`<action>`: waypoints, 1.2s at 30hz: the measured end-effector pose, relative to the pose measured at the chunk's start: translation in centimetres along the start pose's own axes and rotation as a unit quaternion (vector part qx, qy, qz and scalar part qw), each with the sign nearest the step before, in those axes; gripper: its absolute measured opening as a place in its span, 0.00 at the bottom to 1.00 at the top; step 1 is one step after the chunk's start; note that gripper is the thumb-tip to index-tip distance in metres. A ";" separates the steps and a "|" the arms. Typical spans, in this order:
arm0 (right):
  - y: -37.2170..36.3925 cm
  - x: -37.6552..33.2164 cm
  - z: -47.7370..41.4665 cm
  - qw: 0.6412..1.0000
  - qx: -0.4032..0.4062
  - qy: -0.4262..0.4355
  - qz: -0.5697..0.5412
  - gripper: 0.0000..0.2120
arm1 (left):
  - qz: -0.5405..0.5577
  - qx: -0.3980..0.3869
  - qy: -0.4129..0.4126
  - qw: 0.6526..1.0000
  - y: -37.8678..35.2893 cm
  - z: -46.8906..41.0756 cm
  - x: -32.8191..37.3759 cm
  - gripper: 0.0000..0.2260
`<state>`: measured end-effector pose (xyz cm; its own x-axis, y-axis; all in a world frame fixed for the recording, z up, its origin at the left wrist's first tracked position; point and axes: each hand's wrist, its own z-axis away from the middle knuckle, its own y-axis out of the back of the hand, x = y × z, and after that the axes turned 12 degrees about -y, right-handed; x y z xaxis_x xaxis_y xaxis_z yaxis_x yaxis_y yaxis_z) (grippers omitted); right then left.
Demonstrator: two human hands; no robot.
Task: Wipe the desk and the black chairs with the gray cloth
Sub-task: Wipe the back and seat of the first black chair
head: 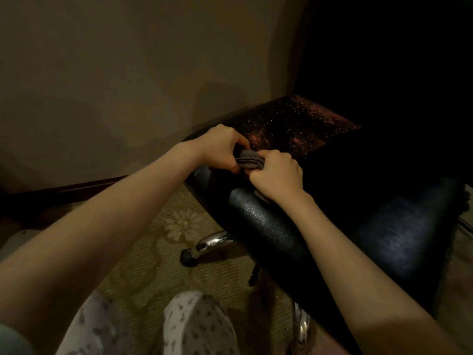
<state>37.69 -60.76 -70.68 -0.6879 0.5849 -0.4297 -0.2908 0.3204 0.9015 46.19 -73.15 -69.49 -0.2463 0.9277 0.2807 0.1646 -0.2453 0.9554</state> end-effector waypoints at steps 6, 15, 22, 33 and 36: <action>0.1 0.7 -0.6 0.999 -0.014 -0.008 -0.040 0.11 | -0.002 0.017 -0.003 1.000 -0.3 -0.2 0.1 0.15; 0.1 1.2 -3.4 0.958 -0.076 -0.155 -0.228 0.06 | 0.079 -0.092 -0.015 0.992 1.8 -3.7 -1.7 0.13; 0.3 1.1 -4.6 0.930 -0.101 -0.233 -0.267 0.06 | 0.151 -0.199 -0.056 0.967 1.7 -7.1 -2.8 0.13; -0.9 0.7 -4.4 0.951 0.046 -0.235 -0.195 0.09 | 0.148 -0.175 -0.129 0.965 0.7 -8.2 -3.9 0.16; -0.8 -0.2 -3.7 0.958 0.045 -0.233 -0.159 0.05 | 0.143 -0.146 -0.130 0.970 0.9 -6.9 -3.7 0.15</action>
<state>35.57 -63.91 -71.11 -0.1959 0.7093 -0.6772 -0.3629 0.5891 0.7220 40.66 -78.76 -69.06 0.0256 0.8405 0.5411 -0.0972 -0.5367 0.8382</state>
